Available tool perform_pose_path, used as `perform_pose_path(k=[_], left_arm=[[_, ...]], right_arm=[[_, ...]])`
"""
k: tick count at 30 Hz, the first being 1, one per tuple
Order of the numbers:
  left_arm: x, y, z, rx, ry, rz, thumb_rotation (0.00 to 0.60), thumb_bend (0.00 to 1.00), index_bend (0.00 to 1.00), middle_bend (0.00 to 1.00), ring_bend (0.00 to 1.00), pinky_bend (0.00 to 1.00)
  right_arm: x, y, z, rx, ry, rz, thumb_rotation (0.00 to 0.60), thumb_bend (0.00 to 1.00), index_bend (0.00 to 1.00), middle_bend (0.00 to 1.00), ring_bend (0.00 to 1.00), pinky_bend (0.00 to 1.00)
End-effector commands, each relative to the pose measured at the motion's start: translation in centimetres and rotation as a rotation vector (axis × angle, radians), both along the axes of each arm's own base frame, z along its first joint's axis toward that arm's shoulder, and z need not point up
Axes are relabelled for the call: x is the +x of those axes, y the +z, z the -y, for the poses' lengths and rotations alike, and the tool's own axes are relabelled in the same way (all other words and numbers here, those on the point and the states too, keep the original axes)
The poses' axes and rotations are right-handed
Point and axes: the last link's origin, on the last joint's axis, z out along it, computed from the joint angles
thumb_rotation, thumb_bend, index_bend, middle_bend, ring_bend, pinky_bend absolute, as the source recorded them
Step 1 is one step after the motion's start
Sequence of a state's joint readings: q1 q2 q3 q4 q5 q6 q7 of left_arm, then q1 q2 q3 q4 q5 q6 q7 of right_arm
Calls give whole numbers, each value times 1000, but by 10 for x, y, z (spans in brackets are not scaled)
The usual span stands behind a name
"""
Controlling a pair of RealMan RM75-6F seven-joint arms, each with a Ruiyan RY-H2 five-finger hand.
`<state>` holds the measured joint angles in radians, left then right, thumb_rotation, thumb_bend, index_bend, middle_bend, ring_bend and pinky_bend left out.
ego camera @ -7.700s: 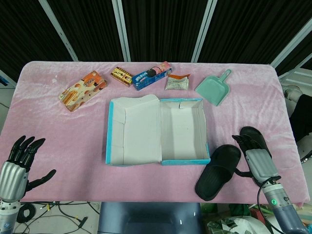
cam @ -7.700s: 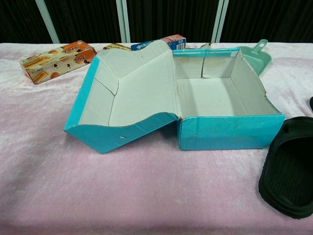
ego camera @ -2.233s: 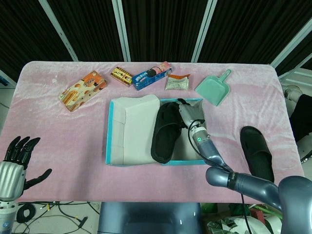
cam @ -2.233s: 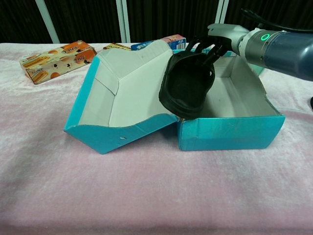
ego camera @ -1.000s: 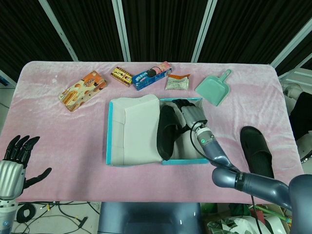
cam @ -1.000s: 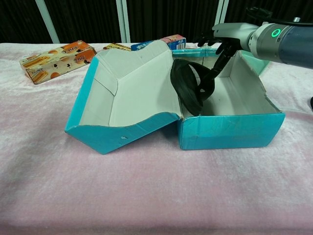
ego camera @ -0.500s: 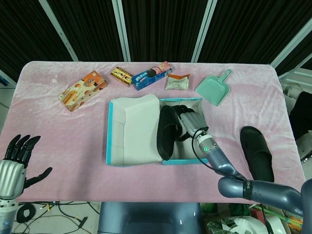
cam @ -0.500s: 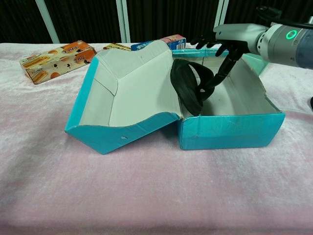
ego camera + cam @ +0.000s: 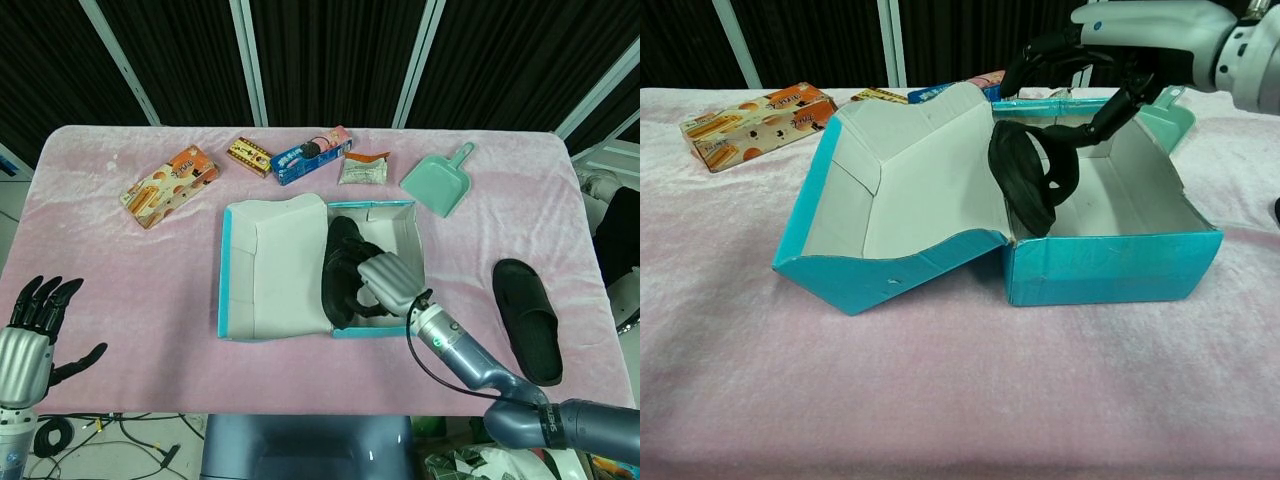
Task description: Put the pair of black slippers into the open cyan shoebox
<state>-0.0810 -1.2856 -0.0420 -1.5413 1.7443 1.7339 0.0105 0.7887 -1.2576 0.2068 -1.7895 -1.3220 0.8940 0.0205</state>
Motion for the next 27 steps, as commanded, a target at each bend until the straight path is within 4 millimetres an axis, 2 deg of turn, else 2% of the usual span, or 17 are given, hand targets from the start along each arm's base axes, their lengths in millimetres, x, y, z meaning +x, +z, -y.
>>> perform_pose_path(k=[1,5,11,27], left_arm=[[1,0,0,-1,-4,-1,600,0,90,168,89,76],[2,0,0,-3,-3,-1,600,0,90,168,88,76],[-2,1,2,-1,7,3,600,0,90,167,89,76],[-1,0,1,-5,3,3,600,0,89,167,88,76]], right_arm=[[-4,-3,-28,47,60,-6,600,368,288,189,0,125],[0,-12,-33,65,80,-30,600,367,288,190,0,125],[-4,-26,-32,74,71,-77,600,367,288,190,0,125],[-17,-31,-32,35,66,-141,600,367,288,201,0,125]])
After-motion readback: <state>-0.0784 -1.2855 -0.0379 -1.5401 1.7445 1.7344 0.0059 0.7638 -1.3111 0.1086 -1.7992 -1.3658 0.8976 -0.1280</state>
